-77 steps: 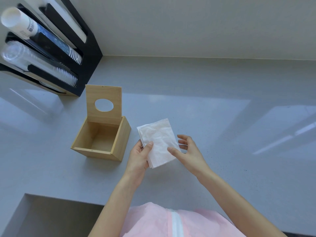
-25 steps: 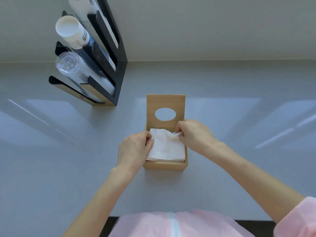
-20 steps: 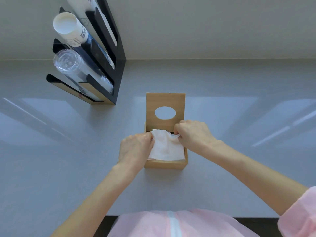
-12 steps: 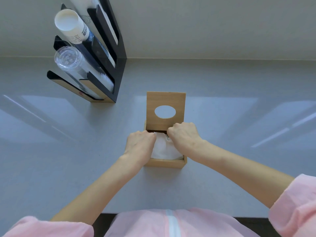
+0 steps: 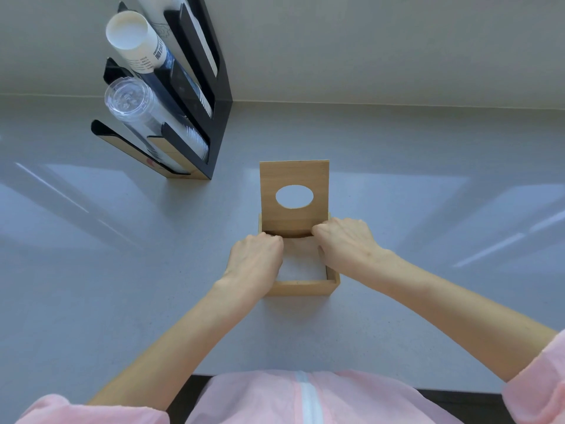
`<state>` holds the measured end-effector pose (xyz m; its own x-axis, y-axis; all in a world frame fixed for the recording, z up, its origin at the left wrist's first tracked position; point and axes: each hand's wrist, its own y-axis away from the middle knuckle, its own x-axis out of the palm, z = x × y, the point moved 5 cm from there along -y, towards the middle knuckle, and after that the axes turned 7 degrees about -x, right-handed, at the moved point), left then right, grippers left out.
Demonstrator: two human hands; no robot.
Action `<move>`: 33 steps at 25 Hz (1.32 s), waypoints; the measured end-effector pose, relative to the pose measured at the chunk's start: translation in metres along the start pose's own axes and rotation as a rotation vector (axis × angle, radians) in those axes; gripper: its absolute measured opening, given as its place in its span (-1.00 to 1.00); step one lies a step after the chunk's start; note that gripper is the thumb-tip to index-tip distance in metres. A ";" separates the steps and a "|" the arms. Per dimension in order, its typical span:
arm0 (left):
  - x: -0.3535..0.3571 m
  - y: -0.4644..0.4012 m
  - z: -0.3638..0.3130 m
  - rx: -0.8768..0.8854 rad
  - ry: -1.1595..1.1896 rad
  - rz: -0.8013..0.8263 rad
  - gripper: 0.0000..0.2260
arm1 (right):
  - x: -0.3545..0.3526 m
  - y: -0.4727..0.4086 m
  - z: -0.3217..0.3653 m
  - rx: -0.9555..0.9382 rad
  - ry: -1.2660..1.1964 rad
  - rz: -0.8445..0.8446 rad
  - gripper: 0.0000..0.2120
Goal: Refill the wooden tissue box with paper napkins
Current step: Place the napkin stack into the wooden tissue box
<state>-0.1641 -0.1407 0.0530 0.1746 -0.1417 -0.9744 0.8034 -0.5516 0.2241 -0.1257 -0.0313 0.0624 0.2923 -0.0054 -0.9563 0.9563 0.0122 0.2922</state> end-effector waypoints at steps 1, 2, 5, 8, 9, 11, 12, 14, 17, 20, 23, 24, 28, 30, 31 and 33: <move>-0.001 -0.001 0.000 0.048 0.011 -0.018 -0.84 | -0.002 0.002 -0.002 -0.022 -0.009 -0.030 -0.78; -0.001 -0.002 -0.002 0.114 0.007 -0.019 -0.85 | -0.006 0.003 -0.001 -0.066 -0.030 -0.067 -0.86; 0.004 -0.002 -0.013 0.308 -0.084 0.048 -0.85 | -0.004 0.005 0.014 -0.227 -0.010 -0.043 -0.78; 0.016 -0.006 -0.023 0.379 -0.261 0.131 -0.81 | 0.015 0.004 0.030 -0.300 0.116 0.143 -0.85; 0.018 -0.009 -0.025 0.372 -0.301 0.159 -0.82 | 0.020 0.002 0.032 -0.295 0.153 0.211 -0.85; 0.018 -0.014 -0.026 0.354 -0.369 0.215 -0.82 | 0.027 -0.005 0.031 -0.280 0.198 0.278 -0.84; 0.018 -0.015 -0.026 0.343 -0.404 0.246 -0.82 | 0.029 -0.008 0.031 -0.281 0.220 0.298 -0.84; 0.019 -0.016 -0.029 0.315 -0.465 0.301 -0.79 | 0.034 -0.011 0.029 -0.299 0.285 0.347 -0.79; 0.020 -0.015 -0.033 0.294 -0.526 0.346 -0.76 | 0.037 -0.011 0.027 -0.295 0.313 0.401 -0.75; 0.023 -0.015 -0.034 0.321 -0.515 0.392 -0.75 | 0.032 -0.009 0.025 -0.247 0.259 0.380 -0.81; 0.026 -0.013 -0.029 0.326 -0.481 0.447 -0.73 | 0.028 -0.006 0.026 -0.265 0.236 0.342 -0.63; 0.026 -0.013 -0.027 0.330 -0.468 0.457 -0.72 | 0.028 -0.005 0.026 -0.262 0.234 0.334 -0.64; 0.027 -0.014 -0.021 0.356 -0.425 0.465 -0.67 | 0.027 -0.002 0.023 -0.289 0.184 0.277 -0.82; 0.028 -0.014 -0.020 0.355 -0.443 0.453 -0.68 | 0.027 0.002 0.022 -0.309 0.116 0.210 -0.75; 0.028 -0.013 -0.019 0.351 -0.454 0.441 -0.70 | 0.026 0.005 0.021 -0.318 0.078 0.178 -0.68; 0.026 -0.011 -0.019 0.358 -0.405 0.378 -0.74 | 0.026 0.013 0.018 -0.332 -0.032 0.093 -0.58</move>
<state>-0.1577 -0.1223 0.0248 0.1237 -0.6386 -0.7595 0.4771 -0.6328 0.6098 -0.1058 -0.0497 0.0417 0.3836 -0.0197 -0.9233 0.8713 0.3390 0.3547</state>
